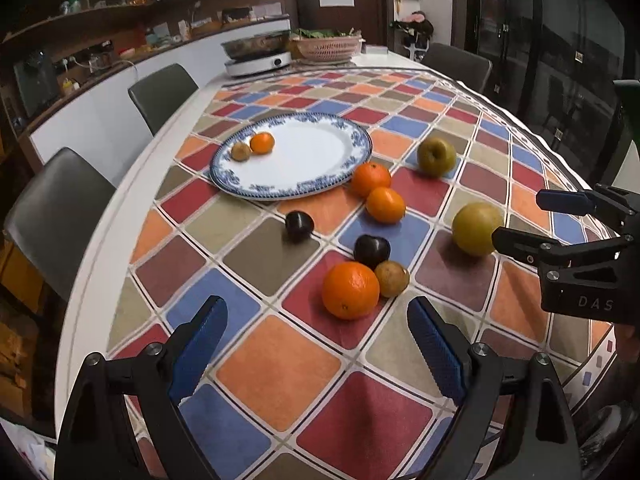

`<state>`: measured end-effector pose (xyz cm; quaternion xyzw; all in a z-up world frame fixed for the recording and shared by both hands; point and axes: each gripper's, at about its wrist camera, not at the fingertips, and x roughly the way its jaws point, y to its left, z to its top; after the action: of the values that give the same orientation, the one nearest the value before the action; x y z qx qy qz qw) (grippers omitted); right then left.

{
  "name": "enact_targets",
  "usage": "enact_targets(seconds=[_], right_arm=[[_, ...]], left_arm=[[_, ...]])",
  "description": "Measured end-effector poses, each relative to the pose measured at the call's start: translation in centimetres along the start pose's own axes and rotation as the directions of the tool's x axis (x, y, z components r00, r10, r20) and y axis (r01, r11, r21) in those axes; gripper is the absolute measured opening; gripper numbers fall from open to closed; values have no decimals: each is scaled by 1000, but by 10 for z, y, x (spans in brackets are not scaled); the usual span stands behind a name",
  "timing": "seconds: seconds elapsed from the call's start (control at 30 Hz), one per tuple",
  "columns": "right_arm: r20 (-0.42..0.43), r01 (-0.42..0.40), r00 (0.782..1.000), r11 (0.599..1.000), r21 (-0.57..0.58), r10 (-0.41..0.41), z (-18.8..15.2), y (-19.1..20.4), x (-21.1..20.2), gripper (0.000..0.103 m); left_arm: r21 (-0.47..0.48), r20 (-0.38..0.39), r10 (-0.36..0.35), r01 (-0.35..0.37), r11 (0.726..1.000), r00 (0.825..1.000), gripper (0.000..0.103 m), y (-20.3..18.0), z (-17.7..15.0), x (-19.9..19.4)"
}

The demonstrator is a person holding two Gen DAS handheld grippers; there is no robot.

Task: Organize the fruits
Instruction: 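Grasp a large orange with the left tool while the right tool grasps the yellow pomelo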

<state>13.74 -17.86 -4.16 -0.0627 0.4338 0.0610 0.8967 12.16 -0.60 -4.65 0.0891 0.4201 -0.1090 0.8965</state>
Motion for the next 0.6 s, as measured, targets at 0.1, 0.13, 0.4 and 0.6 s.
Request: enact_targets(seconds=[0.1, 0.13, 0.4, 0.6], right_arm=[[-27, -13, 1000, 1000, -1, 13, -3, 1, 7, 77], [-33, -14, 999, 1000, -1, 14, -3, 1, 9, 77], [-70, -21, 997, 1000, -8, 20, -5, 1, 24, 77], [-82, -25, 996, 1000, -17, 23, -4, 2, 32, 77]], left_arm=[[5, -9, -16, 16, 1000, 1000, 92, -1, -1, 7], [8, -9, -19, 19, 1000, 1000, 92, -1, -2, 9], [48, 2, -34, 34, 998, 999, 91, -3, 0, 21], [65, 17, -71, 70, 995, 997, 81, -2, 4, 27]])
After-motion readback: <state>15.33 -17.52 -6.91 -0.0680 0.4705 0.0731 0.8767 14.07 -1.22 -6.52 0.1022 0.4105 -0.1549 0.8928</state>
